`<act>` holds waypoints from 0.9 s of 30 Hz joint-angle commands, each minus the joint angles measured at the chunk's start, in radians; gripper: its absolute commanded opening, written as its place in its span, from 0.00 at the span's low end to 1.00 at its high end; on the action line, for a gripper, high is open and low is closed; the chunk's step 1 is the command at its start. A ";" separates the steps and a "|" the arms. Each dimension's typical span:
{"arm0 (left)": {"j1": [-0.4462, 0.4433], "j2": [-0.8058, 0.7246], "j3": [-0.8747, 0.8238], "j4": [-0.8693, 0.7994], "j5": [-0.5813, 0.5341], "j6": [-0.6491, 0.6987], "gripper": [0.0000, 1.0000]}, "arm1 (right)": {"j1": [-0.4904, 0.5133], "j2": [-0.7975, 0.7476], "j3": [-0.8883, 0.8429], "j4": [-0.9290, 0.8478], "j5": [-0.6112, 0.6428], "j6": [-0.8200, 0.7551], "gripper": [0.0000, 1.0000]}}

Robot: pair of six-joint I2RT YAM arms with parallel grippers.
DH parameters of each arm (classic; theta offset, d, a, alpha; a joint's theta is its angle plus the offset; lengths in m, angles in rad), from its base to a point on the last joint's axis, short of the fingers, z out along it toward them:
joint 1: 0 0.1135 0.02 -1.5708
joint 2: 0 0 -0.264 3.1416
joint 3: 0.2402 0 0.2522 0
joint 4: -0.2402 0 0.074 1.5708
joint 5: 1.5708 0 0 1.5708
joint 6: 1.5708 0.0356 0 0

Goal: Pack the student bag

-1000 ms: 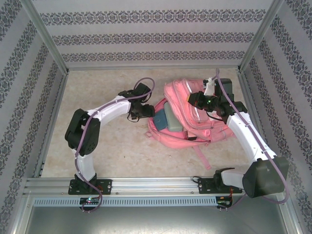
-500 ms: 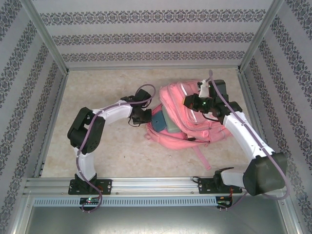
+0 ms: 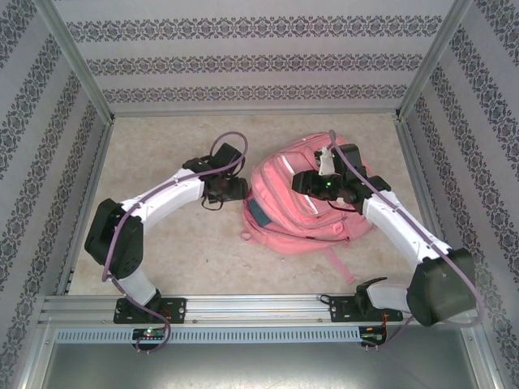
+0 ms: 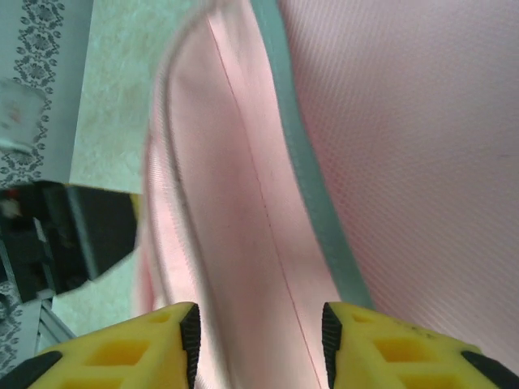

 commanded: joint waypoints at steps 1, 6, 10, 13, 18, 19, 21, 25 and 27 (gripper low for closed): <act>0.030 0.004 0.108 -0.041 -0.030 0.108 0.75 | -0.010 -0.090 -0.040 -0.054 0.057 0.014 0.47; 0.044 0.206 0.393 -0.043 0.092 0.223 0.84 | 0.006 -0.248 -0.152 -0.088 0.144 0.074 0.47; 0.042 0.440 0.664 -0.074 0.253 0.304 0.85 | 0.027 -0.361 -0.277 -0.095 0.180 0.159 0.46; 0.041 0.583 0.819 -0.121 0.308 0.349 0.85 | 0.057 -0.423 -0.357 -0.118 0.245 0.235 0.45; 0.036 0.699 0.878 -0.173 0.393 0.394 0.79 | 0.079 -0.436 -0.457 -0.116 0.302 0.321 0.46; 0.034 0.702 0.862 -0.170 0.414 0.399 0.76 | 0.079 -0.430 -0.466 -0.113 0.316 0.324 0.46; 0.022 0.685 0.801 -0.153 0.424 0.407 0.60 | 0.075 -0.406 -0.487 -0.089 0.348 0.325 0.46; 0.024 0.569 0.552 -0.036 0.380 0.354 0.01 | 0.018 -0.317 -0.490 -0.006 0.353 0.290 0.46; 0.030 0.495 0.427 0.020 0.353 0.324 0.00 | -0.024 -0.246 -0.465 0.033 0.327 0.266 0.45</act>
